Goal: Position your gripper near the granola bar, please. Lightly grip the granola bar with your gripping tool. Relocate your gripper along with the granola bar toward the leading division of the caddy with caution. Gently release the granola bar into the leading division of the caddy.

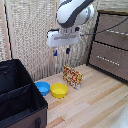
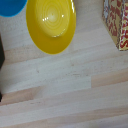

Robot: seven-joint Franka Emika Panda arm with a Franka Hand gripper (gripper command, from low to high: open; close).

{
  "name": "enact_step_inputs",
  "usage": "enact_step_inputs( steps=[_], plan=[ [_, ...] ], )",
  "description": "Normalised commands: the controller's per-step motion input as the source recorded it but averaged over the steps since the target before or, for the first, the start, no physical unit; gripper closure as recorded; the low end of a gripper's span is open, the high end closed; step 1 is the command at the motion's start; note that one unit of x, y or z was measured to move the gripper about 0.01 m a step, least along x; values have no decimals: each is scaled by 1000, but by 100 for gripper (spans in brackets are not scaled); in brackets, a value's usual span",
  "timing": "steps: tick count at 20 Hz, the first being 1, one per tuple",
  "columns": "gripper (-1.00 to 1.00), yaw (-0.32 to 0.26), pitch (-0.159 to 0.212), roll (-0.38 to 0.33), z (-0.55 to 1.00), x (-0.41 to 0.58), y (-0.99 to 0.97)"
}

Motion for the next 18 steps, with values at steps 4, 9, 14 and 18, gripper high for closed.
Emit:
enact_step_inputs(
  steps=[4, 9, 14, 18],
  plan=[
    [-100, -6, -52, 128, -216, 38, -956],
    [-100, 0, -59, 130, -169, 0, -986],
    [-100, 0, -34, 88, -234, 1, -585],
    [-100, 3, 0, 5, -389, -20, -21]
  ],
)
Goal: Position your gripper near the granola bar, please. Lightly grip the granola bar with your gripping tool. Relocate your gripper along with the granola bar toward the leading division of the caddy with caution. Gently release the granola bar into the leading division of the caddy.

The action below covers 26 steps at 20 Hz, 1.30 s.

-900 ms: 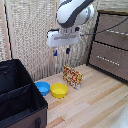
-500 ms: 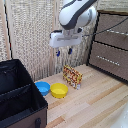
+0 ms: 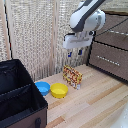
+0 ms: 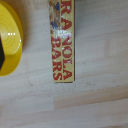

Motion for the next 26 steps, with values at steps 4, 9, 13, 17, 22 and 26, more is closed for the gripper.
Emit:
enact_step_inputs(
  steps=[4, 9, 13, 17, 22, 26],
  plan=[
    [-100, 0, 0, 0, -410, 0, 0],
    [-100, 23, -3, 0, -415, 138, -61],
    [-100, 49, -28, -21, -379, 277, -21],
    [-100, 45, -8, -39, -348, 234, -4],
    [100, 7, 71, -20, -251, 145, -61],
    [100, 0, 242, -44, -101, 111, 0]
  ],
)
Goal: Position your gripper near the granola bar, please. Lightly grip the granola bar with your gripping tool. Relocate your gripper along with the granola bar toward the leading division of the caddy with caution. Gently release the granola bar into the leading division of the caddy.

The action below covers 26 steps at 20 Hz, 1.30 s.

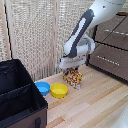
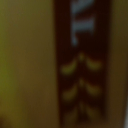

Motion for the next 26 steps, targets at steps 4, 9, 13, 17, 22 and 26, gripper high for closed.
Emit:
enact_step_inputs(
  steps=[4, 9, 13, 17, 22, 26],
  plan=[
    [100, 0, 56, 0, -9, 4, 0],
    [100, 0, 0, 0, 0, 0, 2],
    [100, -20, 21, -2, -2, 24, 184],
    [100, -73, 44, 49, 555, 65, 66],
    [100, -145, 57, 66, 894, 33, 0],
    [100, -165, 97, 32, 857, 61, 0]
  ],
)
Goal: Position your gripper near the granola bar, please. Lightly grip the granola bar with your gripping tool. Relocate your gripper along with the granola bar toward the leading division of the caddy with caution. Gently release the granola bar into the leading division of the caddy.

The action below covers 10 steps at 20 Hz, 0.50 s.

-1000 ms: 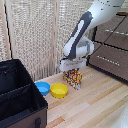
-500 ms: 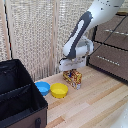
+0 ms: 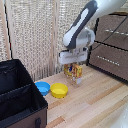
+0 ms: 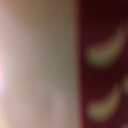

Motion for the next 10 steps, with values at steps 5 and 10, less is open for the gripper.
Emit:
enact_step_inputs(
  steps=[5, 10],
  plan=[
    [100, -157, 121, 1, 874, 198, 0],
    [100, -275, -16, 38, 811, 23, 81]
  ],
)
